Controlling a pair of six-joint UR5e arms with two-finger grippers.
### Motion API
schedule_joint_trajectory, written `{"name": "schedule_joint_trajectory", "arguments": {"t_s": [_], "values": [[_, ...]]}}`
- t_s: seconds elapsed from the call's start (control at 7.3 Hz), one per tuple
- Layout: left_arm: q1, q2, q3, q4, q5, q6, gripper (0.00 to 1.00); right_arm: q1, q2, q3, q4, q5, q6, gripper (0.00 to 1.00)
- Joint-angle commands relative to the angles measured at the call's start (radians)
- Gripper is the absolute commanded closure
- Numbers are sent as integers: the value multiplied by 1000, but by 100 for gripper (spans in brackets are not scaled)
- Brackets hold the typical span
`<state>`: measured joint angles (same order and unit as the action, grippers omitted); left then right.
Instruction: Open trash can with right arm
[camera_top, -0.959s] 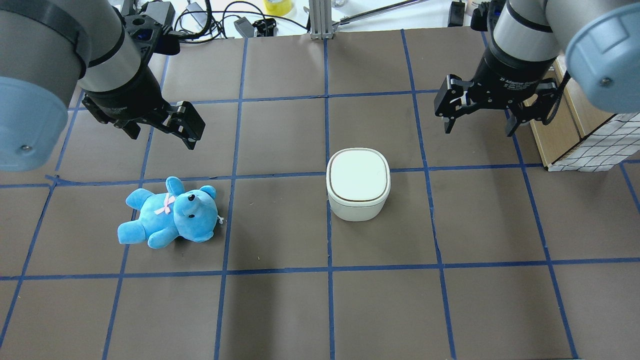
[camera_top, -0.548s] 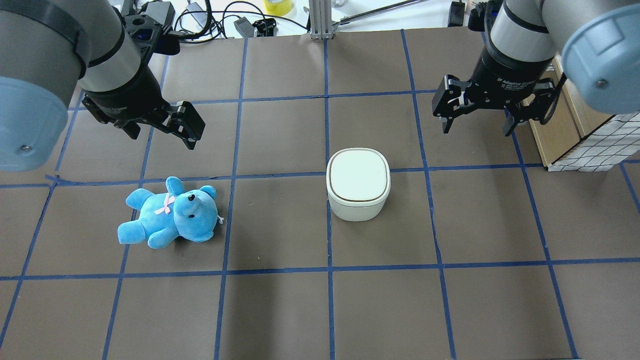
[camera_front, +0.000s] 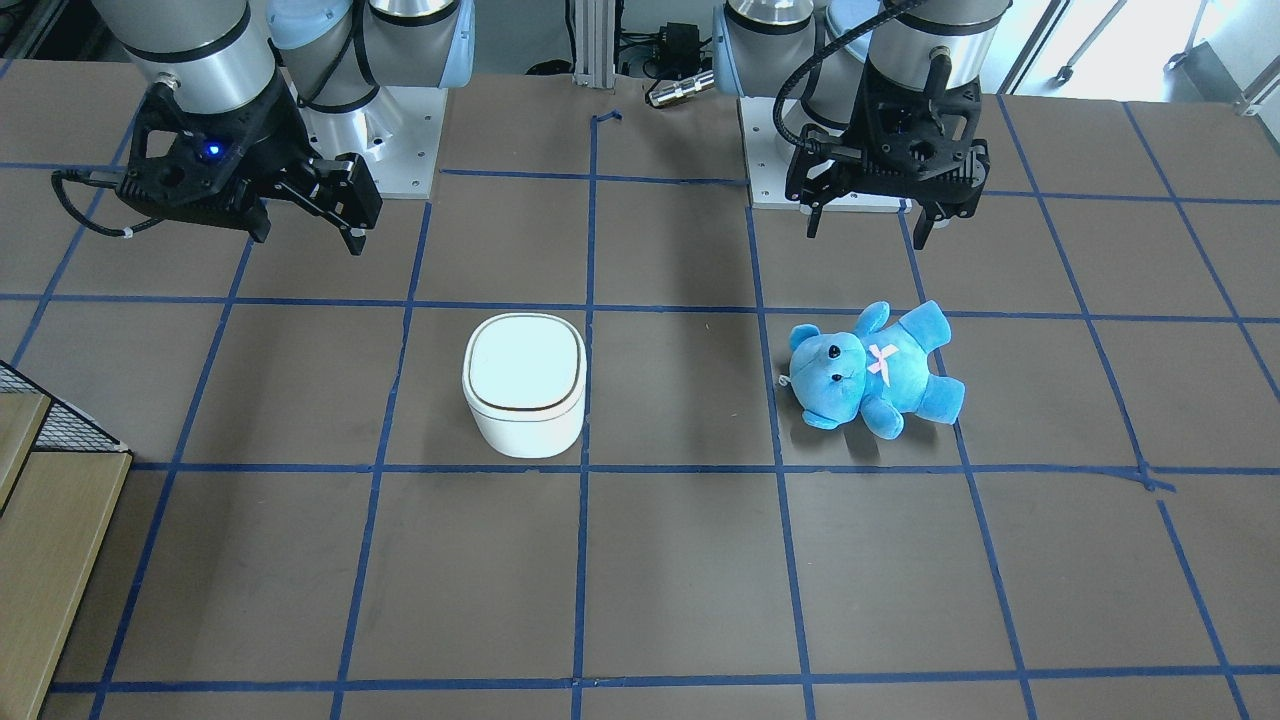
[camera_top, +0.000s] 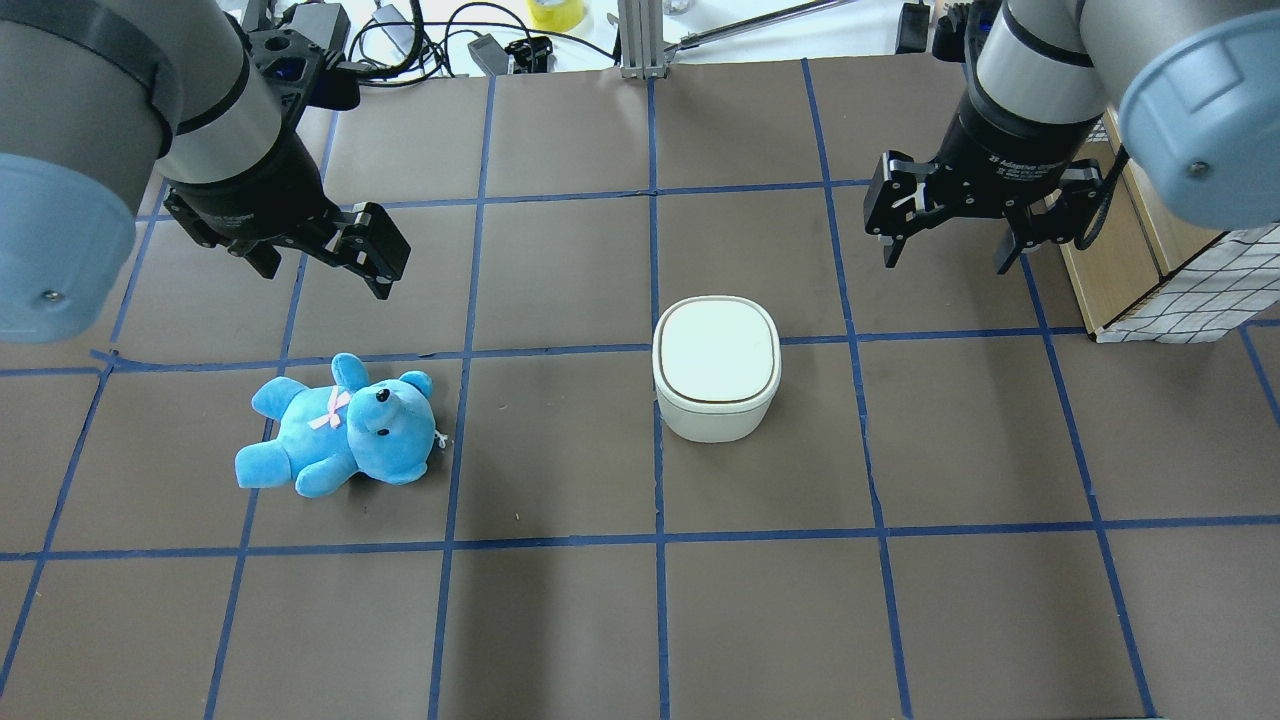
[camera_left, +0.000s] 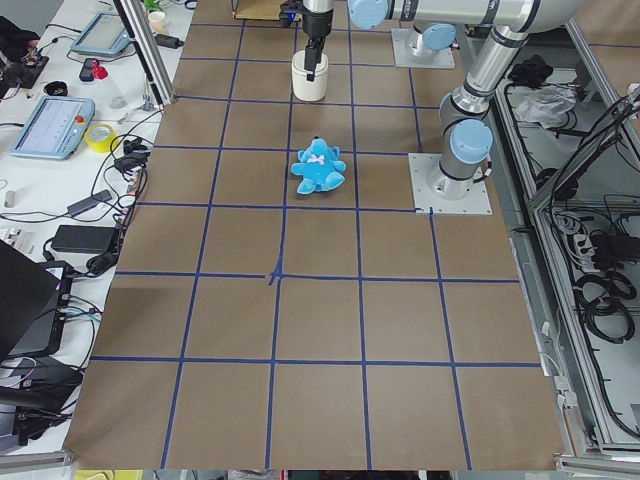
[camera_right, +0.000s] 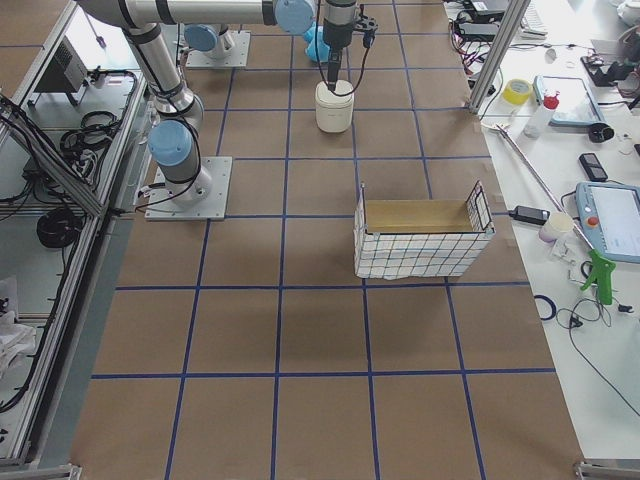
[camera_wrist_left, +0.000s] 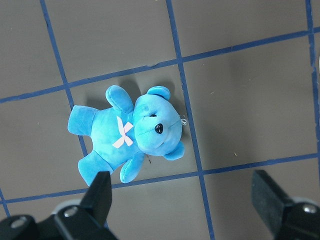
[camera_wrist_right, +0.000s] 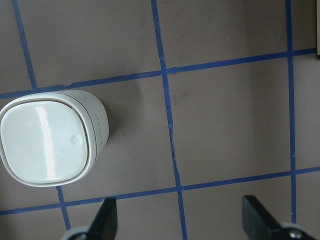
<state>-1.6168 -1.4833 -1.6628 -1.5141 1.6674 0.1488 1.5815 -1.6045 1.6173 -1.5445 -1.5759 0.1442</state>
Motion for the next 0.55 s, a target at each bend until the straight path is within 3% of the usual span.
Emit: {"name": "schedule_joint_trajectory", "arguments": {"t_s": [0.0,0.14,0.27,0.41], "values": [[0,0,0,0,0,0,0,0,0,0,0,4,6,20],[0,0,0,0,0,0,0,0,0,0,0,5,8,52],[0,0,0,0,0,0,0,2,5,3,0,10,21,75],[0,0,0,0,0,0,0,8,21,3,1,14,21,90]]}}
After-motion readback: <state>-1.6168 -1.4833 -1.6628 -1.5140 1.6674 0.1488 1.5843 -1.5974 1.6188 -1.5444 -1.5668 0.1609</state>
